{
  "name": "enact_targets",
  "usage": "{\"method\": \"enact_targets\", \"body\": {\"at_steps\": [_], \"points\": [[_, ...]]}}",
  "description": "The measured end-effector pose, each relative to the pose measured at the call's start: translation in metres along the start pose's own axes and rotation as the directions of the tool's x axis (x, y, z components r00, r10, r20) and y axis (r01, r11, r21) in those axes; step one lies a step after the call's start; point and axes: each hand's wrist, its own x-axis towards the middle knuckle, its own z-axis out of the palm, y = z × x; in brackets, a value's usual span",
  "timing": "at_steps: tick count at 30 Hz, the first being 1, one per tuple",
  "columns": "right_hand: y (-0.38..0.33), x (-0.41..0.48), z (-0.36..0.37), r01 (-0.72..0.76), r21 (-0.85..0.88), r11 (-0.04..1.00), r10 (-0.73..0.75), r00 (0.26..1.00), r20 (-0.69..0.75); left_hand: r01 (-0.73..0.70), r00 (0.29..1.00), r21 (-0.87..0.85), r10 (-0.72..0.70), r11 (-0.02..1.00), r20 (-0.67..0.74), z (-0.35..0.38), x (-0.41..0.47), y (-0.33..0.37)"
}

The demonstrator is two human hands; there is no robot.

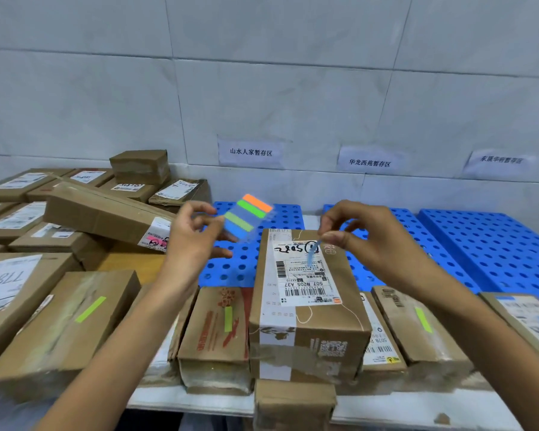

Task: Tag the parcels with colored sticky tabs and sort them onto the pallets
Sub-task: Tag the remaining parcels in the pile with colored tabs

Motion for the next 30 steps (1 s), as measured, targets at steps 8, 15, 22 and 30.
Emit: {"method": "enact_targets", "body": {"at_steps": [8, 15, 22, 30], "points": [[0.025, 0.018, 0.025, -0.176, -0.191, 0.966, 0.211, 0.961, 0.181, 0.156, 0.971, 0.665, -0.238, 0.730, 0.034, -0.058, 0.004, -0.066], [0.044, 0.013, 0.043, -0.224, -0.354, 0.908, 0.235, 0.972, -0.013, -0.159, 0.983, 0.987, -0.087, 0.006, 0.159, -0.044, -0.017, -0.078], [0.041, 0.001, 0.033, -0.412, -0.215, 0.886, 0.448, 0.879, 0.162, -0.051, 0.951, 0.580, -0.138, 0.813, 0.277, 0.000, -0.039, -0.043], [0.033, -0.034, 0.030, -0.613, 0.497, 0.615, 0.558, 0.783, 0.275, 0.261, 0.873, 0.204, -0.320, 0.944, 0.367, 0.025, -0.061, -0.022]]}}
